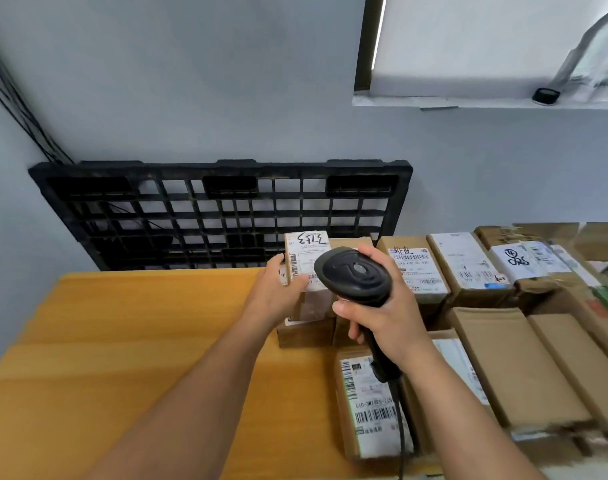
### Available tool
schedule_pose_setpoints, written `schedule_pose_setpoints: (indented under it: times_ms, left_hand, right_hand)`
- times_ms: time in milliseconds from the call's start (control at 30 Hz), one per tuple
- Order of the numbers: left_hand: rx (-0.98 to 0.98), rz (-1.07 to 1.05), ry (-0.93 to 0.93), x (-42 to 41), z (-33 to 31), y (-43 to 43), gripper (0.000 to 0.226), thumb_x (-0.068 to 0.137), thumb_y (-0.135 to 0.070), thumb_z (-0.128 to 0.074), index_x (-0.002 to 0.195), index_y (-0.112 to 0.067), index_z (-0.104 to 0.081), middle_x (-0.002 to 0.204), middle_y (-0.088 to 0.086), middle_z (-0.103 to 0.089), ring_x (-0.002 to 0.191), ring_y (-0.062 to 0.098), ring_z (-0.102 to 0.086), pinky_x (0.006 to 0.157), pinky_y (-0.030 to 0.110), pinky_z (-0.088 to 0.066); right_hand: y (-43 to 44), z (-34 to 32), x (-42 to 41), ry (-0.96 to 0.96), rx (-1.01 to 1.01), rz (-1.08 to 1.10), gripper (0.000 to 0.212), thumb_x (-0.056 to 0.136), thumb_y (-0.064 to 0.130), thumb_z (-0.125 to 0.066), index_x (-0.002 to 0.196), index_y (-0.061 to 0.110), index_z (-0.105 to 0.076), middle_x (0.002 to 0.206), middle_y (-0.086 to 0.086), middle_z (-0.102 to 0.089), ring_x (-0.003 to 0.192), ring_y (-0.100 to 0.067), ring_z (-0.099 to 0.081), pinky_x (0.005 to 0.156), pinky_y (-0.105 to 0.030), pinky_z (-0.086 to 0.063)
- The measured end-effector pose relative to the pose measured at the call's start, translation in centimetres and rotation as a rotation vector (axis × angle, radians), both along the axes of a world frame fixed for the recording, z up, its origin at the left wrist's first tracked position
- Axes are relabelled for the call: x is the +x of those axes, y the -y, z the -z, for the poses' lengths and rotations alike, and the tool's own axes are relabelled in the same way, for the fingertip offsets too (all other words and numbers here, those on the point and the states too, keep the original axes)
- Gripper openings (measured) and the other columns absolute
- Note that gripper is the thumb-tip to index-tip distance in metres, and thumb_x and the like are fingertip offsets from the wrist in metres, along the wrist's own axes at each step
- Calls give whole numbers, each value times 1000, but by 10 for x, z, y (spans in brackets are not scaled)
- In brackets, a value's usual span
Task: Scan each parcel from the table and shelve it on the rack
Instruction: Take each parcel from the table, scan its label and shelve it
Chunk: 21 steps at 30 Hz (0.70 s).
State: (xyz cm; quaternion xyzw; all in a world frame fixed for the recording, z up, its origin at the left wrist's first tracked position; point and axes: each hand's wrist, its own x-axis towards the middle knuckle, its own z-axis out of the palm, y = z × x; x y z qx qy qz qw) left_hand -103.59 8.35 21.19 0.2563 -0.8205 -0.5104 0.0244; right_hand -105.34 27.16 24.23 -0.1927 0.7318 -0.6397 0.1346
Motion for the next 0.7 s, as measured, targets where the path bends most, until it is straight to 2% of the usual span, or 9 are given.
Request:
schedule_pose_setpoints:
  times_ms: [100,233,333,433,567,700]
  left_hand:
    - [190,-3,31,0,5,1,66,93,-32,-62,149,-23,-28,121,-7,-56,96,9,-58,79,29,-49]
    - [381,36,73,7,14,9,85,85,-39,-71,150,-41,-17,130,-3,-56,110,19,-60,96,42,-50]
    - [402,127,64,12,17,10,82,80,-45,-74,141,-58,-20,136,-3,-56,119,21,-57,102,48,-46]
    - [422,207,78,15,19,6,98,64,-60,-79,140,-65,-18,140,-5,-54,127,22,-51,107,51,-41]
    - [422,186,73,15,21,1,91,69,-57,-73,139,-66,-16,139,-6,-54,122,19,-55,105,50,-42]
    - [453,161,45,20,20,2,102,65,-39,-79,142,-60,-17,135,1,-57,116,21,-59,103,47,-45]
  right_hand:
    - [8,8,-10,39,-5,-11,80,75,2,-81,125,54,-48,121,-2,-61,51,-26,-63,50,-33,-53]
    - [13,21,-11,96,9,-22,82,75,5,-82,131,52,-45,124,-2,-61,52,-25,-63,51,-34,-53]
    - [12,25,-4,132,-4,-16,83,75,4,-81,131,53,-44,124,1,-61,53,-25,-63,53,-35,-54]
    - [9,25,3,143,-17,9,86,75,2,-81,134,50,-43,123,0,-62,52,-25,-62,52,-35,-55]
    - [5,24,10,161,-19,38,93,75,3,-81,142,49,-36,121,-1,-64,52,-25,-63,54,-37,-57]
    - [2,21,17,145,-11,50,99,76,4,-81,148,47,-29,123,0,-64,52,-26,-62,54,-39,-57]
